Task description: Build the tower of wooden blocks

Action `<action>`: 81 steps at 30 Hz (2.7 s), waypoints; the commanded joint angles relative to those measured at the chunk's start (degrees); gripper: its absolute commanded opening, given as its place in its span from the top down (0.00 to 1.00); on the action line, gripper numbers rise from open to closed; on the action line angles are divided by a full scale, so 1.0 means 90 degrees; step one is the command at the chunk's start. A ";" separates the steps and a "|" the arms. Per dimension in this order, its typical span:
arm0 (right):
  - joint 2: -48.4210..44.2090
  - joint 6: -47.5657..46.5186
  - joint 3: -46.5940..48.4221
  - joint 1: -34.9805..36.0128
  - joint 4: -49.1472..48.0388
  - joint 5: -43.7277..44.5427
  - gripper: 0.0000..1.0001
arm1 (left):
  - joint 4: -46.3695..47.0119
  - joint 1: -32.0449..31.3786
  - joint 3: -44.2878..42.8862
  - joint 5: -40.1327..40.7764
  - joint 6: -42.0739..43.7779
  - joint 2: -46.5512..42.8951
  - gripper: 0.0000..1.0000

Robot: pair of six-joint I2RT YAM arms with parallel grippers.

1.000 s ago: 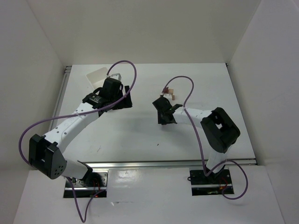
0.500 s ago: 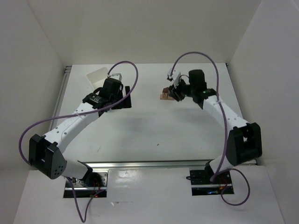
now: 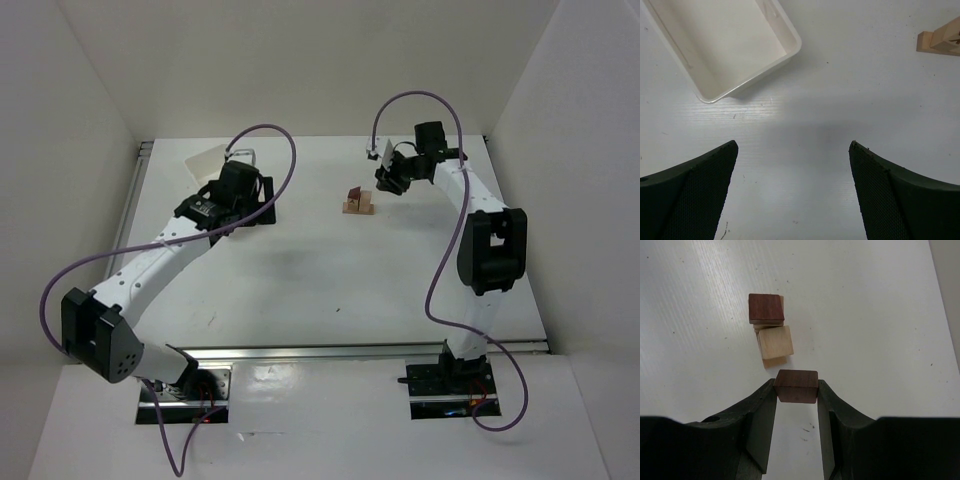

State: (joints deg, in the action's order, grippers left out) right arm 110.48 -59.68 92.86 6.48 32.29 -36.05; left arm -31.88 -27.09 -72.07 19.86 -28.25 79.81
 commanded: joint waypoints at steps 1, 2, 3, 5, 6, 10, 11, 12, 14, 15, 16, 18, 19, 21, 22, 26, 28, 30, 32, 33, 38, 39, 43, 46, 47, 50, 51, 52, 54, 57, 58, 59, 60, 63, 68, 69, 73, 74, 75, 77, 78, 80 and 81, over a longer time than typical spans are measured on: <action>0.0068 -0.0586 0.0327 0.0051 0.0377 -0.0427 0.75 | -0.0110 -0.0017 -0.0351 0.0323 0.0005 0.0165 0.03; 0.0127 -0.0586 0.0327 0.0051 0.0377 -0.0486 0.75 | -0.0110 -0.0017 -0.0351 0.0323 0.0004 0.0165 0.03; 0.0214 -0.0644 0.0395 0.0051 0.0377 -0.0486 0.75 | -0.0110 -0.0017 -0.0409 0.0323 0.0004 0.0252 0.03; 0.0283 -0.0644 0.0395 0.0051 0.0377 -0.0622 0.73 | -0.0169 -0.0017 -0.0478 0.0323 0.0004 0.0331 0.03; 0.0341 -0.0644 0.0395 0.0051 0.0377 -0.0623 0.72 | -0.0169 -0.0017 -0.0478 0.0323 0.0004 0.0418 0.03; 0.0469 -0.0722 0.0521 0.0051 0.0435 -0.0701 0.71 | -0.0169 -0.0017 -0.0605 0.0323 -0.0054 0.0556 0.03; 0.0546 -0.0790 0.0599 0.0051 0.0503 -0.0701 0.71 | -0.0169 -0.0017 -0.0605 0.0246 -0.0054 0.0556 0.03; 0.0615 -0.0791 0.0600 0.0051 0.0504 -0.0701 0.71 | -0.0169 -0.0017 -0.0673 0.0245 -0.0054 0.0614 0.03; 0.0616 -0.0791 0.0678 0.0051 0.0572 -0.0760 0.71 | -0.0169 -0.0017 -0.0674 0.0245 -0.0054 0.0615 0.03; 0.0616 -0.0791 0.0678 0.0051 0.0572 -0.0827 0.71 | -0.0169 -0.0017 -0.0741 0.0245 -0.0054 0.0682 0.03; 0.0616 -0.0791 0.0678 0.0051 0.0504 -0.0828 0.71 | -0.0169 -0.0017 -0.0742 0.0245 -0.0054 0.0683 0.03; 0.0616 -0.0791 0.0678 0.0051 0.0504 -0.0886 0.71 | -0.0169 -0.0017 -0.0742 0.0245 -0.0054 0.0683 0.03; 0.0674 -0.0791 0.0678 0.0051 0.0504 -0.0887 0.71 | -0.0169 -0.0017 -0.0742 0.0245 -0.0054 0.0683 0.03; 0.0674 -0.0791 0.0678 0.0051 0.0562 -0.0887 0.71 | -0.0169 -0.0017 -0.0742 0.0245 -0.0054 0.0741 0.03; 0.0732 -0.0791 0.0678 0.0051 0.0562 -0.0887 0.71 | -0.0169 -0.0017 -0.0742 0.0245 -0.0054 0.0742 0.03; 0.0733 -0.0849 0.0678 0.0109 0.0562 -0.0829 0.71 | -0.0169 -0.0017 -0.0800 0.0245 -0.0054 0.0742 0.03; 0.0733 -0.0849 0.0678 0.0110 0.0562 -0.0828 0.71 | -0.0169 -0.0017 -0.0800 0.0245 -0.0054 0.0742 0.03; 0.0791 -0.0791 0.0737 0.0168 0.0562 -0.0828 0.71 | -0.0169 -0.0017 -0.0800 0.0245 -0.0054 0.0800 0.03; 0.0791 -0.0791 0.0737 0.0227 0.0495 -0.0828 0.71 | -0.0227 -0.0017 -0.0800 0.0245 -0.0054 0.0800 0.03; 0.0849 -0.0723 0.0737 0.0227 0.0494 -0.0770 0.71 | -0.0227 -0.0017 -0.0800 0.0245 -0.0054 0.0800 0.03; 0.0908 -0.0634 0.0795 0.0344 0.0367 -0.0691 0.71 | -0.0227 -0.0017 -0.0800 0.0245 -0.0054 0.0800 0.03; 0.0908 -0.0634 0.0796 0.0344 0.0367 -0.0633 0.71 | -0.0227 -0.0017 -0.0800 0.0245 -0.0054 0.0800 0.03; 0.0908 -0.0556 0.0796 0.0403 0.0367 -0.0633 0.71 | -0.0227 -0.0017 -0.0800 0.0245 -0.0054 0.0800 0.03; 0.0967 -0.0420 0.0796 0.0403 0.0299 -0.0564 0.71 | -0.0227 -0.0017 -0.0800 0.0245 -0.0054 0.0800 0.03; 0.0967 -0.0352 0.0796 0.0403 0.0299 -0.0564 0.71 | -0.0227 -0.0017 -0.0800 0.0245 -0.0054 0.0800 0.03; 0.0967 -0.0351 0.0796 0.0403 0.0240 -0.0506 0.71 | -0.0227 -0.0017 -0.0800 0.0245 -0.0054 0.0800 0.03; 0.0967 -0.0351 0.0796 0.0403 0.0240 -0.0506 0.71 | -0.0227 -0.0017 -0.0800 0.0245 -0.0054 0.0858 0.03; 0.0967 -0.0351 0.0796 0.0403 0.0240 -0.0448 0.69 | -0.0227 -0.0017 -0.0800 0.0245 -0.0054 0.0859 0.03; 0.0967 -0.0351 0.0796 0.0403 0.0240 -0.0447 0.69 | -0.0286 -0.0017 -0.0800 0.0245 -0.0054 0.0859 0.03; 0.1026 -0.0283 0.0796 0.0403 0.0240 -0.0447 0.69 | -0.0286 -0.0017 -0.0800 0.0245 -0.0054 0.0859 0.03; 0.1026 -0.0283 0.0796 0.0403 0.0240 -0.0447 0.69 | -0.0286 -0.0017 -0.0800 0.0245 -0.0054 0.0859 0.03; 0.1026 -0.0283 0.0854 0.0403 0.0182 -0.0447 0.69 | -0.0286 -0.0017 -0.0800 0.0245 -0.0054 0.0917 0.03; 0.1026 -0.0283 0.0854 0.0461 0.0181 -0.0447 0.67 | -0.0286 -0.0017 -0.0800 0.0245 -0.0054 0.0917 0.03; 0.1026 -0.0205 0.0854 0.0462 0.0181 -0.0389 0.65 | -0.0286 -0.0017 -0.0800 0.0245 -0.0054 0.0917 0.03; 0.1026 -0.0205 0.0854 0.0462 0.0181 -0.0389 0.64 | -0.0286 -0.0017 -0.0800 0.0245 -0.0054 0.0917 0.03; 0.1026 -0.0147 0.0854 0.0462 0.0123 -0.0321 0.64 | -0.0286 -0.0017 -0.0800 0.0245 -0.0054 0.0917 0.03; 0.1026 -0.0146 0.0854 0.0462 0.0123 -0.0262 0.58 | -0.0286 -0.0017 -0.0800 0.0245 -0.0054 0.0917 0.03; 0.1026 -0.0146 0.0854 0.0462 0.0123 -0.0262 0.56 | -0.0286 -0.0017 -0.0800 0.0245 -0.0054 0.0917 0.03; 0.1026 -0.0146 0.0854 0.0462 0.0123 -0.0262 0.53 | -0.0286 -0.0017 -0.0800 0.0245 -0.0054 0.0917 0.03; 0.1026 -0.0146 0.0854 0.0462 0.0123 -0.0262 0.51 | -0.0286 -0.0017 -0.0800 0.0245 -0.0054 0.0917 0.03; 0.1026 -0.0146 0.0854 0.0462 0.0123 -0.0262 0.51 | -0.0286 -0.0017 -0.0800 0.0245 -0.0054 0.0917 0.03; 0.1026 -0.0146 0.0854 0.0462 0.0123 -0.0262 0.49 | -0.0286 -0.0017 -0.0800 0.0245 0.0004 0.0917 0.03; 0.1026 -0.0146 0.0796 0.0462 0.0123 -0.0262 0.49 | -0.0286 -0.0017 -0.0800 0.0245 0.0004 0.0917 0.03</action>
State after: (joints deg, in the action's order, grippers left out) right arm 119.44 -61.14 98.26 10.00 35.14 -38.22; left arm -34.44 -27.09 -77.17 21.78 -28.60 87.99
